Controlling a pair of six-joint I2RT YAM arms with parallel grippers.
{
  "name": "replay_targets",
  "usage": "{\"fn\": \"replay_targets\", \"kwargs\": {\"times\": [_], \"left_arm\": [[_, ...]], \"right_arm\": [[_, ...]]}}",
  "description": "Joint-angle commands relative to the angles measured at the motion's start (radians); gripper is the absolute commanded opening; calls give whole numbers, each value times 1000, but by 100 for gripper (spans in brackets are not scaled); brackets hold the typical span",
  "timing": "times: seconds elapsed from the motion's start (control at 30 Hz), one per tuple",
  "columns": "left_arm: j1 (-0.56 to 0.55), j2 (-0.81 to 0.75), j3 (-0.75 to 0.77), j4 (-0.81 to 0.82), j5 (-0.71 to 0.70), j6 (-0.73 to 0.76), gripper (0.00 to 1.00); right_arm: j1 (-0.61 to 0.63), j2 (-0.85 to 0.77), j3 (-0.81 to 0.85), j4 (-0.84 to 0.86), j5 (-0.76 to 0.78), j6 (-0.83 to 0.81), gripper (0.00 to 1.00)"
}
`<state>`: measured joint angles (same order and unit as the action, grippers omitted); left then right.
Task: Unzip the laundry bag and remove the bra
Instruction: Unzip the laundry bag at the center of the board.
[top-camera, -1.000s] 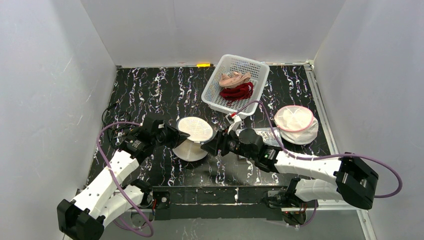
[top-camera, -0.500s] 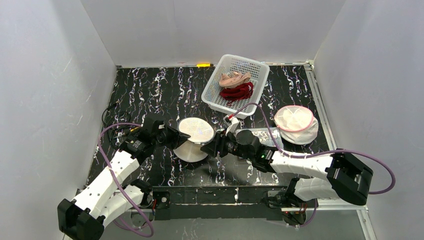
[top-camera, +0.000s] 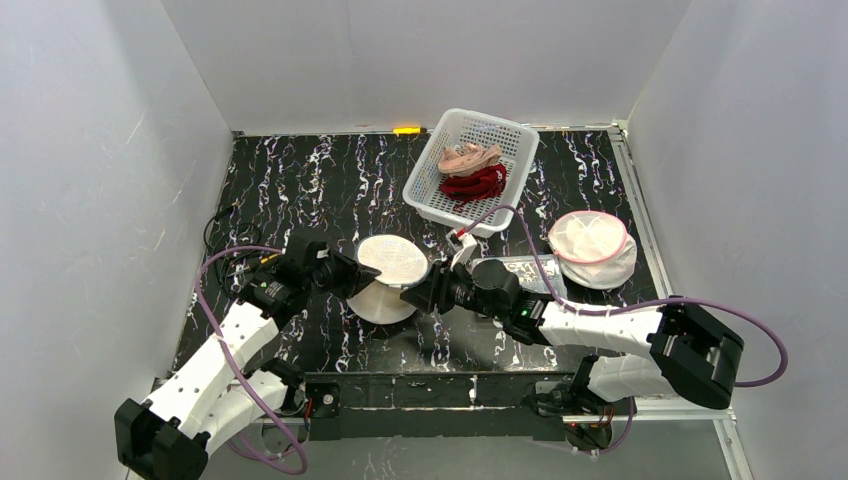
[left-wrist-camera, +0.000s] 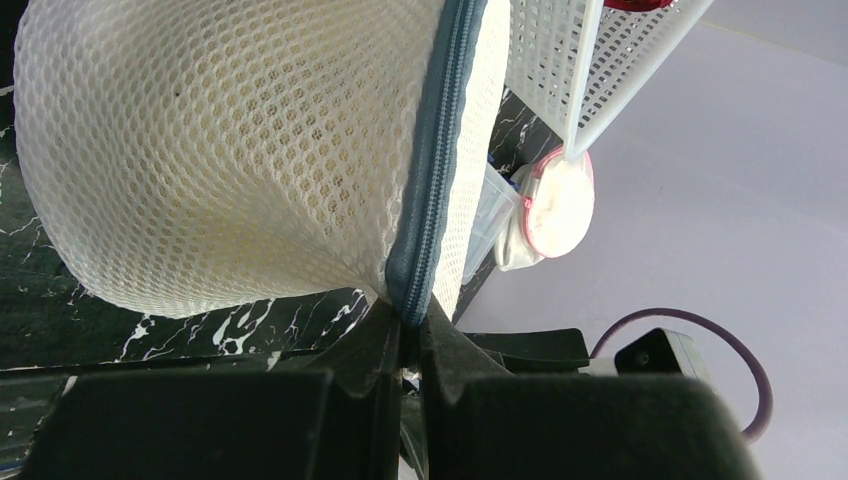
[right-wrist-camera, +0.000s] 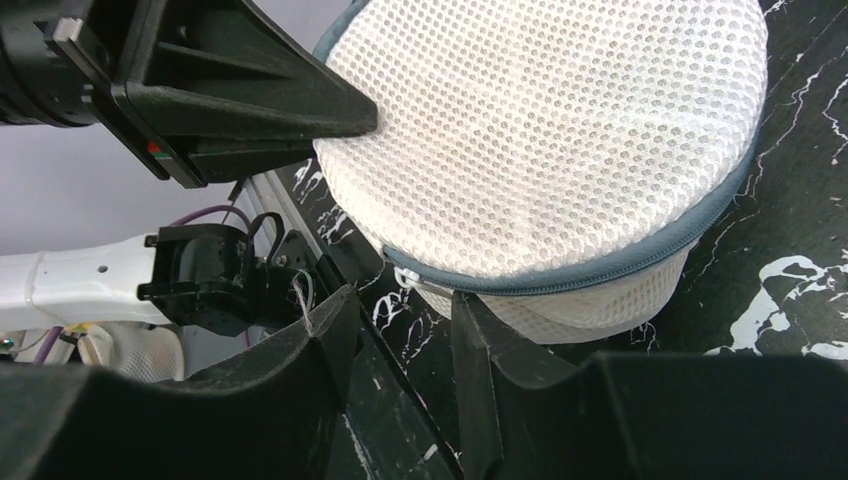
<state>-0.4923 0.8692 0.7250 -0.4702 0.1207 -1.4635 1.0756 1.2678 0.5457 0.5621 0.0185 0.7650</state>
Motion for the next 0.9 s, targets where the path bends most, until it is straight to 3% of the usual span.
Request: {"fn": "replay_targets", "kwargs": {"times": [0.0, 0.43, 0.57, 0.67, 0.73, 0.87], "left_arm": [[-2, -22, -15, 7, 7, -6, 0], [-2, -29, -16, 7, -2, -16, 0], [-2, -33, 25, -16, -19, 10, 0], [-2, 4, 144, -173, -85, 94, 0], [-2, 37, 229, -280, -135, 142, 0], [-2, 79, 346, -395, -183, 176, 0]], "right_arm": [[-5, 11, -6, 86, 7, 30, 46], [-5, 19, -43, 125, 26, 70, 47], [-5, -30, -68, 98, 42, 47, 67], [-6, -92, -67, 48, 35, 9, 87], [-5, -135, -61, 15, 29, -23, 95], [-4, -223, -40, -66, 87, -55, 99]]}}
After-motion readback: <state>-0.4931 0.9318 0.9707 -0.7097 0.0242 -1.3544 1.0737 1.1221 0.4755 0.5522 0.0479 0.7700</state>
